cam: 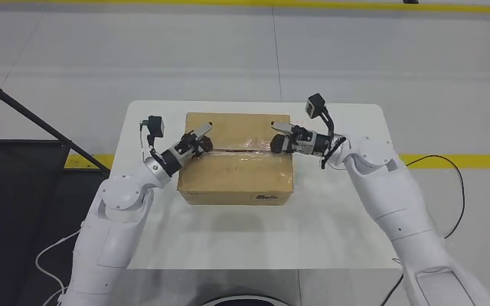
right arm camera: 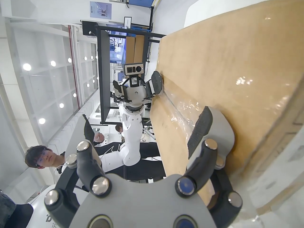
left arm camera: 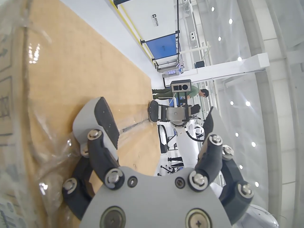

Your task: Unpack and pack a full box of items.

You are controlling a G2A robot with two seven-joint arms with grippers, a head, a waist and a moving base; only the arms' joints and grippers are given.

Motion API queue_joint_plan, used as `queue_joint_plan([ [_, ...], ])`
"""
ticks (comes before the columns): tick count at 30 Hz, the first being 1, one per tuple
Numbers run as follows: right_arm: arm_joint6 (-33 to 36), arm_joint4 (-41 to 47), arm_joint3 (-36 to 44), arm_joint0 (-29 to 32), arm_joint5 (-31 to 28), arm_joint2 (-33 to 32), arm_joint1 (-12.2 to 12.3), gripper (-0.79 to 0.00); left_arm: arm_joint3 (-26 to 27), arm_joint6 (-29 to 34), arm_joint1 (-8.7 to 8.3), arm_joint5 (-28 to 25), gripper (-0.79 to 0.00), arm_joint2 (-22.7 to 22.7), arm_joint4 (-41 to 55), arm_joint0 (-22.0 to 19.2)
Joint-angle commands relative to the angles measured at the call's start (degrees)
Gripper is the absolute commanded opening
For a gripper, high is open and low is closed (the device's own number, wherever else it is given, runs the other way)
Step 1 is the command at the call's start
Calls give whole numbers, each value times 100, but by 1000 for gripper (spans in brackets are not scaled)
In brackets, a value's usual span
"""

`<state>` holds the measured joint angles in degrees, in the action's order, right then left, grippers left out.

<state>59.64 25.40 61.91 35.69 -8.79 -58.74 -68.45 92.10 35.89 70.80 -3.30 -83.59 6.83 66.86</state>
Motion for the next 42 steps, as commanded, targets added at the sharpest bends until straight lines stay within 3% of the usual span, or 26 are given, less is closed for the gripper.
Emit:
queue_joint_plan([
  [1, 2, -5, 73, 106, 17, -161, 52, 0, 1, -2, -6, -8, 0, -24, 70, 20],
  [16, 72, 45, 555, 873, 38, -1077, 340, 0, 140, 16, -40, -2, 0, 42, 216, 24],
  [29, 164, 137, 447, 918, 22, -986, 327, 0, 239, -63, -72, -45, 0, 32, 299, 45],
  [35, 78, 158, 252, 877, -98, -1051, 333, 0, 481, -128, -104, -139, 0, -168, 428, 186],
  [42, -119, 167, 255, 1033, -667, -1379, 397, 0, 904, -195, -182, -285, 0, -785, 582, 551],
])
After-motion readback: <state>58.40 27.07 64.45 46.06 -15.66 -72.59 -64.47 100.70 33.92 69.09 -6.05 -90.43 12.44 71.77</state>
